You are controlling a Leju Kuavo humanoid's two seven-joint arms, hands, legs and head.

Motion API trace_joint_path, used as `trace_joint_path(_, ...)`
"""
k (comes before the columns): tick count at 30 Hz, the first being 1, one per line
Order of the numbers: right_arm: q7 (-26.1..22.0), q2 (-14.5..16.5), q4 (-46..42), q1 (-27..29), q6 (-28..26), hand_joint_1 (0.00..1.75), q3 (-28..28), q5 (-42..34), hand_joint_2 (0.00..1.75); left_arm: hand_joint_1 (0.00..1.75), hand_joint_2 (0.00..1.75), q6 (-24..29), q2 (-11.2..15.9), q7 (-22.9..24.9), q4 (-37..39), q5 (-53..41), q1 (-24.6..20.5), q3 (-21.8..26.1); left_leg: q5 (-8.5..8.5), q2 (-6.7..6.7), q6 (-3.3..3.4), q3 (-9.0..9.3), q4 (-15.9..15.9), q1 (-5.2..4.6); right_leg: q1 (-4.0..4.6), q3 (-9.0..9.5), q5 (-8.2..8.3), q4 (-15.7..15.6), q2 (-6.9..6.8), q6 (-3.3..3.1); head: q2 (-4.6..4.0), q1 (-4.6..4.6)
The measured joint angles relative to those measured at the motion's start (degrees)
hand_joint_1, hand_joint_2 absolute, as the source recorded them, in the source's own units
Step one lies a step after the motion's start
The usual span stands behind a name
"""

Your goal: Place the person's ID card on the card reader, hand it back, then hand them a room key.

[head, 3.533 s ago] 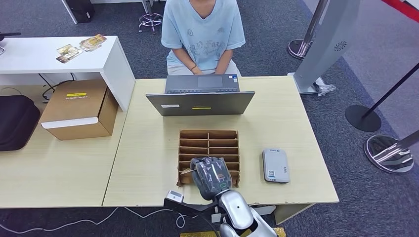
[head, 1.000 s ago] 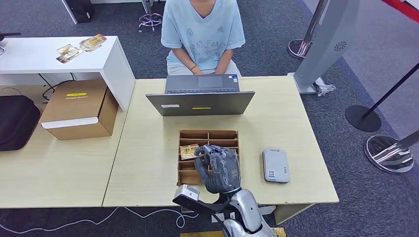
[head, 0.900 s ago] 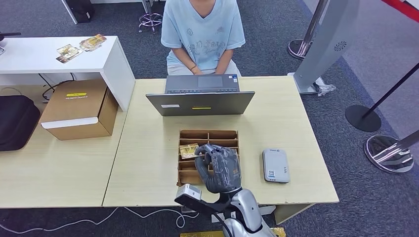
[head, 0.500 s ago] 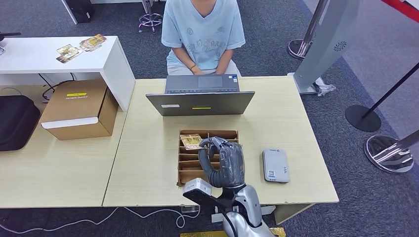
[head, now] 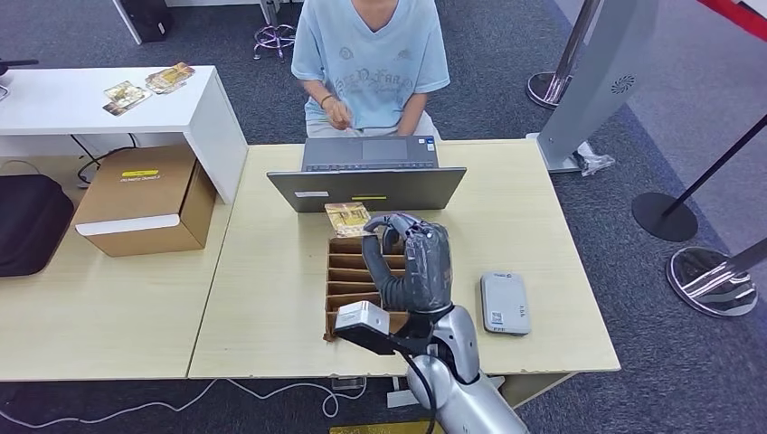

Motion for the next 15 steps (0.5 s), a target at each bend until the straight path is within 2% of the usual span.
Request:
trace_joint_path(8, 5.0, 0.6, 4.2, -8.5, 0.4, 1.75, 0.0, 7.5, 1.75, 0.0, 0.0, -1.3, 0.0, 0.0, 0.0, 0.0, -1.0, -2.4, 0.09, -0.01, 0.0, 0.0, 0.0, 0.0, 0.0, 0.0, 0.07, 0.0, 0.0, -0.03, 0.0, -0.01)
trace_joint_path(15, 11.6, 1.6, 12.4, -18.8, 4.2, 1.75, -0.7, 15.4, 1.75, 0.0, 0.0, -3.0, 0.0, 0.0, 0.0, 0.0, -2.2, -4.6, 0.16, 0.0, -0.02, 0.0, 0.0, 0.0, 0.0, -0.01, 0.14, 0.0, -0.01, -0.12, 0.0, 0.0)
